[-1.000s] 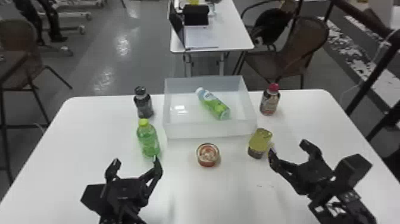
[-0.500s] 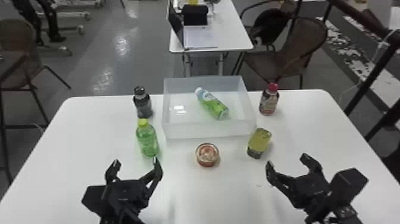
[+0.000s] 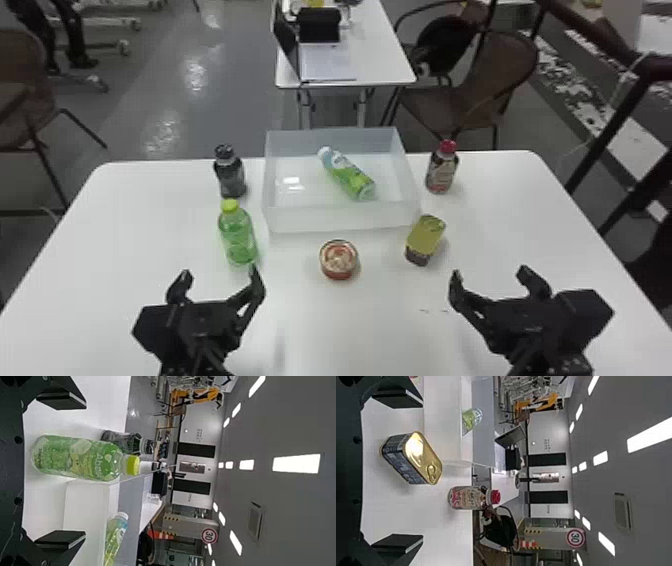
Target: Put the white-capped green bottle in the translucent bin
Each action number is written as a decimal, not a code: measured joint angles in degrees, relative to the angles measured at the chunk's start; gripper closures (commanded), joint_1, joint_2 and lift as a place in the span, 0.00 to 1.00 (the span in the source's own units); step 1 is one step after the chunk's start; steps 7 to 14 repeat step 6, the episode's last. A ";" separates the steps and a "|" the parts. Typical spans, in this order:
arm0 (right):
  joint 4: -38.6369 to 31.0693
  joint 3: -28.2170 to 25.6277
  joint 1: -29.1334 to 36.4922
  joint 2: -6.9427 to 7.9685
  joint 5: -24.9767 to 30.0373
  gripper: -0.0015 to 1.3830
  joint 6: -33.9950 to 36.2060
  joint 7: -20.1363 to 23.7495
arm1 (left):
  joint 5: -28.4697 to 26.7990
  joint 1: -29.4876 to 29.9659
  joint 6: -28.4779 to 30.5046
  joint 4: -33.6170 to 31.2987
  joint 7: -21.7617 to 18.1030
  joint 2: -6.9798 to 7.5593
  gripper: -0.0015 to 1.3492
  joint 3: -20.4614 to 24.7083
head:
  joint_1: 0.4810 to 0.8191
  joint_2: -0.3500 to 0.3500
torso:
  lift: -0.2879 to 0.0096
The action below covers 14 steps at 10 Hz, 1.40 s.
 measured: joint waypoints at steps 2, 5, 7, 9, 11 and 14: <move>-1.58 0.00 0.54 0.18 0.38 0.07 3.22 -0.60 | 0.05 0.09 2.98 -1.02 -0.02 0.04 0.11 -0.05 | 0.63 0.47 | 0.71; -0.99 0.64 -0.19 -1.09 -0.74 0.07 3.11 -0.48 | 0.51 0.05 5.35 -1.88 -0.02 0.58 0.11 -0.26 | 0.63 0.47 | 0.71; -0.25 1.35 -0.63 -2.11 -1.57 0.07 1.67 -0.41 | 0.52 0.04 5.29 -1.89 -0.02 0.64 0.11 -0.30 | 0.63 0.48 | 0.71; -0.25 1.35 -0.63 -2.11 -1.57 0.07 1.67 -0.41 | 0.52 0.04 5.29 -1.89 -0.02 0.64 0.11 -0.30 | 0.63 0.48 | 0.71; -0.25 1.35 -0.63 -2.11 -1.57 0.07 1.67 -0.41 | 0.52 0.04 5.29 -1.89 -0.02 0.64 0.11 -0.30 | 0.63 0.48 | 0.71; -0.25 1.35 -0.63 -2.11 -1.57 0.07 1.67 -0.41 | 0.52 0.04 5.29 -1.89 -0.02 0.64 0.11 -0.30 | 0.63 0.48 | 0.71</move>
